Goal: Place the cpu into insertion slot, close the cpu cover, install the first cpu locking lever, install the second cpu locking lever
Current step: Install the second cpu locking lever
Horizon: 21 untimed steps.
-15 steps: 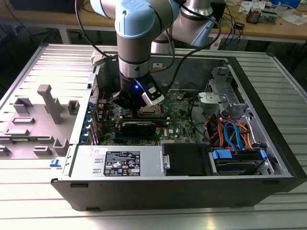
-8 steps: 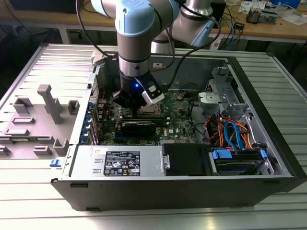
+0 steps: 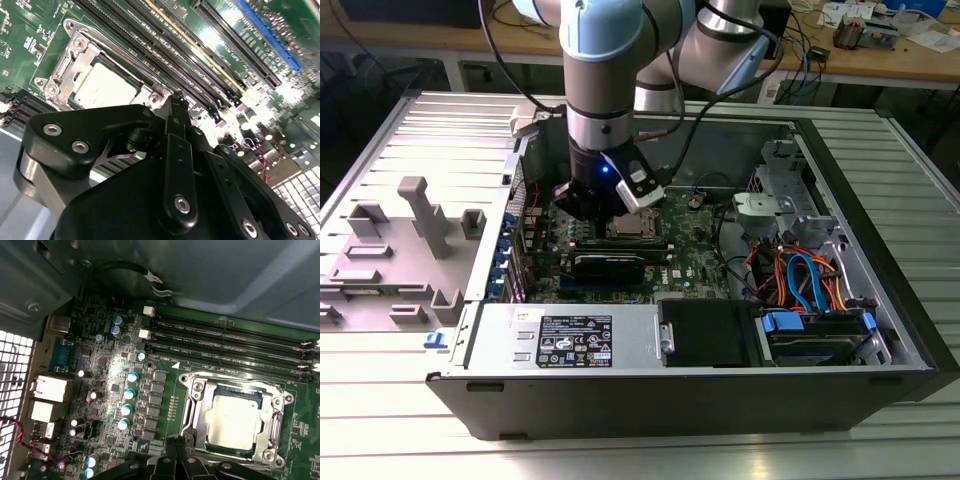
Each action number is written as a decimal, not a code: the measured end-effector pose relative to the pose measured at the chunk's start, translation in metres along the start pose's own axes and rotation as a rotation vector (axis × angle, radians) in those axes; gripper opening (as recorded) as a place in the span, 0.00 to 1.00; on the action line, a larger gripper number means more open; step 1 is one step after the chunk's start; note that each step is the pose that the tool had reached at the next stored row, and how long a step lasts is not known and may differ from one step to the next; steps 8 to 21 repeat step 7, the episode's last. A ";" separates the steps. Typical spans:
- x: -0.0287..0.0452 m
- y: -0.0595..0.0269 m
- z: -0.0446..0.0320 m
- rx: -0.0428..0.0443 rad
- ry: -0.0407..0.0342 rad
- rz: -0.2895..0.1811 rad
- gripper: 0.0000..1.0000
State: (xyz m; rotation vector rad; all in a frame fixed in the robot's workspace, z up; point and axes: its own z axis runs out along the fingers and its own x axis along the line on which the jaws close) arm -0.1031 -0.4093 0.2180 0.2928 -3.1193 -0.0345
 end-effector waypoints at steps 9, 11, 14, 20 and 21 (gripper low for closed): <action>0.0001 0.0000 -0.0009 0.0033 0.0008 0.000 0.11; 0.0001 0.0000 -0.0009 0.0033 0.0008 0.000 0.11; 0.0001 0.0000 -0.0009 0.0033 0.0008 0.000 0.11; 0.0001 0.0000 -0.0009 0.0033 0.0008 0.000 0.11; 0.0001 0.0000 -0.0009 0.0033 0.0008 0.000 0.11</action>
